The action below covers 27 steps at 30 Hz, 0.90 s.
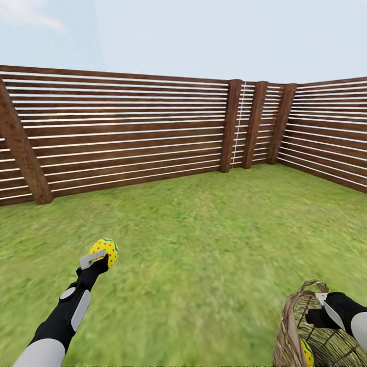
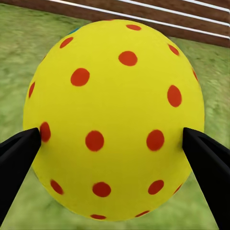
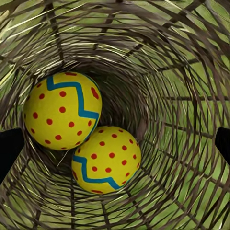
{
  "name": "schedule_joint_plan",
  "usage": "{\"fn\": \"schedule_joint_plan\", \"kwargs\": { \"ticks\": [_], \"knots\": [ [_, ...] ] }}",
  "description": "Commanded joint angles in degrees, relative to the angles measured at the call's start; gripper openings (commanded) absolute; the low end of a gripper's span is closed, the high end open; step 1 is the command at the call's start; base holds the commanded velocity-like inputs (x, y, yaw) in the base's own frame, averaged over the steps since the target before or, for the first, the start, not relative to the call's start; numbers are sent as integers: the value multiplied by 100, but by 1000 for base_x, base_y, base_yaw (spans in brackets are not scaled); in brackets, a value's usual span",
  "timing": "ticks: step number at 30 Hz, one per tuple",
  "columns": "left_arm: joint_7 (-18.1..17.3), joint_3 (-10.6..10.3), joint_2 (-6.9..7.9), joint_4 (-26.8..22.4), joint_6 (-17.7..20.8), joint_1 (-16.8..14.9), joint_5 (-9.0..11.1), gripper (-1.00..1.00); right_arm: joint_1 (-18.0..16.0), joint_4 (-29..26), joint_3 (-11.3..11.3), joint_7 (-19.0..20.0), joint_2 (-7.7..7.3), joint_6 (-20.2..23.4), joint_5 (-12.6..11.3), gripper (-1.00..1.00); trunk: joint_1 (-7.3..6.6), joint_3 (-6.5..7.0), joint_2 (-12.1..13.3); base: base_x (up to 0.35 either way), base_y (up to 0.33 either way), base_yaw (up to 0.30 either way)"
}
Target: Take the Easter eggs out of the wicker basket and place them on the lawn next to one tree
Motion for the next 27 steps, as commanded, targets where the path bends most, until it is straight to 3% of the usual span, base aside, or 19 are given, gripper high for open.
{"fn": "schedule_joint_plan", "kwargs": {
  "ticks": [1, 24, 27],
  "knots": [
    [-46, 14, -2, 5, -8, -4, 57, -100, -2, -10, 51, 14, -4, 30, -42, 100, 21, -24, -44, 0, 0, 0],
    [-46, 14, -49, 13, -8, -4, 57, -100, -2, -10, 51, 14, -11, 30, -42, 100, 527, -437, -966, 0, 0, 0],
    [-46, 14, -54, 13, -8, -4, 57, -100, -2, -10, 46, 14, -11, 30, -42, 100, 534, -503, -970, 0, 0, 0]
  ]
}}
